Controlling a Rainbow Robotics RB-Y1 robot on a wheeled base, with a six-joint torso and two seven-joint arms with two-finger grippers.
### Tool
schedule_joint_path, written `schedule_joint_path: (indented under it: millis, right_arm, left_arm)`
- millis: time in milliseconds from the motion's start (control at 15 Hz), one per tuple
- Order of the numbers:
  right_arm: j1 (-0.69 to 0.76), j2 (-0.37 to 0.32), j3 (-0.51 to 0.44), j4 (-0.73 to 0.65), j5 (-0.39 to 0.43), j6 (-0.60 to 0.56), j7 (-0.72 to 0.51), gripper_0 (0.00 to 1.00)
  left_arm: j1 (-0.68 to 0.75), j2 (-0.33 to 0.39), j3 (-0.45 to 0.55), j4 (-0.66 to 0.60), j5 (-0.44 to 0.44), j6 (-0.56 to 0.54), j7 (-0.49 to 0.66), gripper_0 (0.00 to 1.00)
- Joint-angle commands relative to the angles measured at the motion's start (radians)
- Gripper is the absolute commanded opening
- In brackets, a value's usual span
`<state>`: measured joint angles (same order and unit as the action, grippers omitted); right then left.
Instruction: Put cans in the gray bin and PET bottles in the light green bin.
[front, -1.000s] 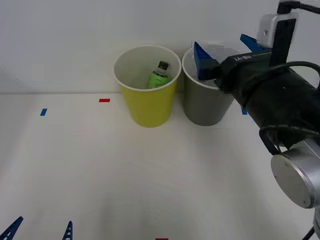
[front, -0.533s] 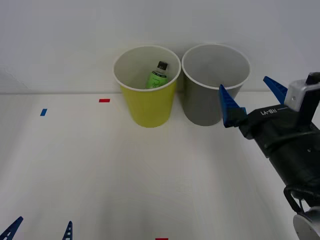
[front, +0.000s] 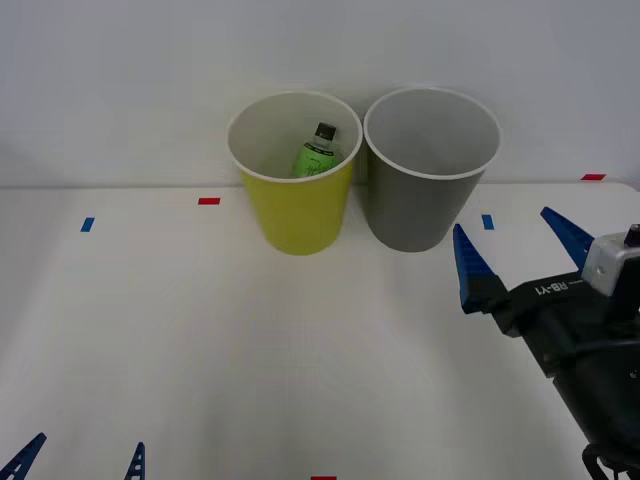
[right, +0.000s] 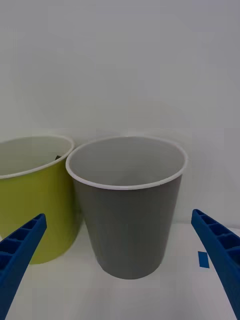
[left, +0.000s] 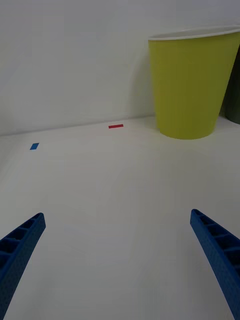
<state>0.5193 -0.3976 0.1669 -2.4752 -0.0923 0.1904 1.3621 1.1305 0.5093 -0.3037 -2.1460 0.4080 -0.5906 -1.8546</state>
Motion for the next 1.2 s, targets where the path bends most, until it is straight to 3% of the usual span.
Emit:
schedule_joint_path:
  millis: [67,333,467,800,933,1200]
  right_arm:
    - [0.030,-0.033,0.006,0.186,0.014,-0.295,0.003,1.00]
    - [0.123,-0.038,0.003,0.311,0.045,-0.549,0.035,1.00]
    - [0.208,-0.027,-0.010,0.312,0.049,-0.611,0.133,1.00]
    - [0.412,0.037,-0.026,0.312,0.028,-0.649,0.152,1.00]
    - [0.470,0.037,-0.024,0.312,-0.018,-0.654,0.140,1.00]
    - [0.551,0.033,-0.026,0.312,-0.024,-0.669,0.103,1.00]
  left_arm:
    - [0.000,0.000,0.000,0.000,0.000,0.000,0.000,1.00]
    - [0.000,0.000,0.000,0.000,0.000,0.000,0.000,1.00]
    - [0.000,0.000,0.000,0.000,0.000,0.000,0.000,1.00]
    - [0.000,0.000,0.000,0.000,0.000,0.000,0.000,1.00]
    - [0.000,0.000,0.000,0.000,0.000,0.000,0.000,1.00]
    - [0.000,0.000,0.000,0.000,0.000,0.000,0.000,1.00]
